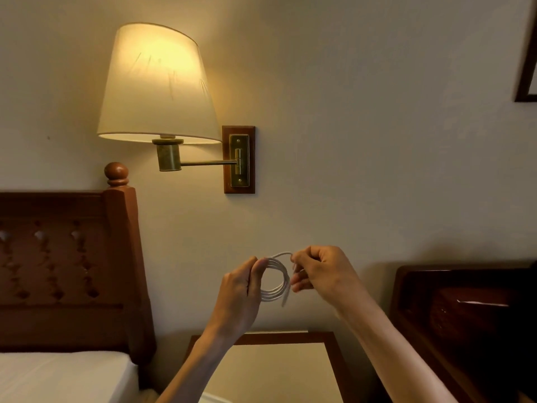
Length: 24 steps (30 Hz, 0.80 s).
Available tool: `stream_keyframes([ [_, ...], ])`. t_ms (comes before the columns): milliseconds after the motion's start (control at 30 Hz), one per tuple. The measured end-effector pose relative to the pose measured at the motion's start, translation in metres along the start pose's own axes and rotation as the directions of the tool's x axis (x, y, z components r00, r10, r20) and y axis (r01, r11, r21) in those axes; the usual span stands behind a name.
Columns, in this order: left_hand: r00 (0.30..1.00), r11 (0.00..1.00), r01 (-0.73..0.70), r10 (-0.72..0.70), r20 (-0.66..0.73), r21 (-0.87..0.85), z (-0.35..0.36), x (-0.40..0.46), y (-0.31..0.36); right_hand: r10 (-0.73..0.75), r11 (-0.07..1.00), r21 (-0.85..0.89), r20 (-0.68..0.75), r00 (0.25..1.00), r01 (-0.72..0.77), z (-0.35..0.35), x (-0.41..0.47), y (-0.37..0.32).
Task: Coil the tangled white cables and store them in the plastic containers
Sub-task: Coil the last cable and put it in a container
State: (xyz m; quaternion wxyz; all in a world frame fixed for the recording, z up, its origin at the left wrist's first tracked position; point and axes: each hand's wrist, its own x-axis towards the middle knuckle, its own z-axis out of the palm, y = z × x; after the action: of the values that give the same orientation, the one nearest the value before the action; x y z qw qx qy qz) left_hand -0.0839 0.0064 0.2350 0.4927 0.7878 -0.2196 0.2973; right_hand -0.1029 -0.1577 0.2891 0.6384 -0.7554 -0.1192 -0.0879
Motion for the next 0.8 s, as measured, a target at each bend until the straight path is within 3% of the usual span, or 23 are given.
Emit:
stream_keyframes([
  [100,0.999,0.999,0.031,-0.032,-0.024,-0.026,0.002,0.003,0.004,0.002,0.991,0.134,-0.056,0.998,0.006,0.013,-0.004,0.004],
  [267,0.995,0.993,0.094,-0.096,-0.024,-0.077,0.000,0.004,0.000,-0.121,0.990,0.055,-0.096,0.988,0.126,0.026,-0.015,0.018],
  [333,0.987,0.968,0.159,-0.163,-0.005,-0.192,-0.001,0.003,0.003,-0.299,0.948,-0.158,-0.139,0.944,0.277,0.026,-0.017,0.022],
  [400,0.975,0.934,0.219,-0.223,0.018,-0.283,-0.004,0.003,0.007,-0.561,0.735,-0.540,-0.144,0.815,0.411,0.023,-0.013,0.031],
  [433,0.970,0.924,0.238,-0.239,0.034,-0.299,-0.005,0.002,0.009,-0.637,0.627,-0.649,-0.107,0.764,0.431,0.021,-0.009,0.036],
  [467,0.967,0.915,0.253,-0.250,0.051,-0.314,-0.005,0.002,0.011,-0.665,0.589,-0.669,-0.083,0.742,0.453,0.020,-0.006,0.041],
  [533,0.962,0.896,0.274,-0.263,0.078,-0.349,-0.004,0.003,0.013,-0.608,0.705,-0.513,-0.081,0.790,0.490,0.020,-0.005,0.046],
  [600,0.960,0.883,0.278,-0.264,0.090,-0.378,-0.004,0.003,0.014,-0.461,0.866,-0.247,-0.060,0.886,0.434,0.022,-0.006,0.047],
  [700,0.957,0.874,0.289,-0.269,0.106,-0.390,-0.007,0.004,0.011,-0.371,0.928,-0.019,-0.018,0.928,0.371,0.022,-0.008,0.045],
  [800,0.947,0.844,0.320,-0.285,0.145,-0.430,-0.010,0.003,0.006,-0.247,0.959,0.171,0.112,0.963,0.226,0.017,-0.006,0.041],
])
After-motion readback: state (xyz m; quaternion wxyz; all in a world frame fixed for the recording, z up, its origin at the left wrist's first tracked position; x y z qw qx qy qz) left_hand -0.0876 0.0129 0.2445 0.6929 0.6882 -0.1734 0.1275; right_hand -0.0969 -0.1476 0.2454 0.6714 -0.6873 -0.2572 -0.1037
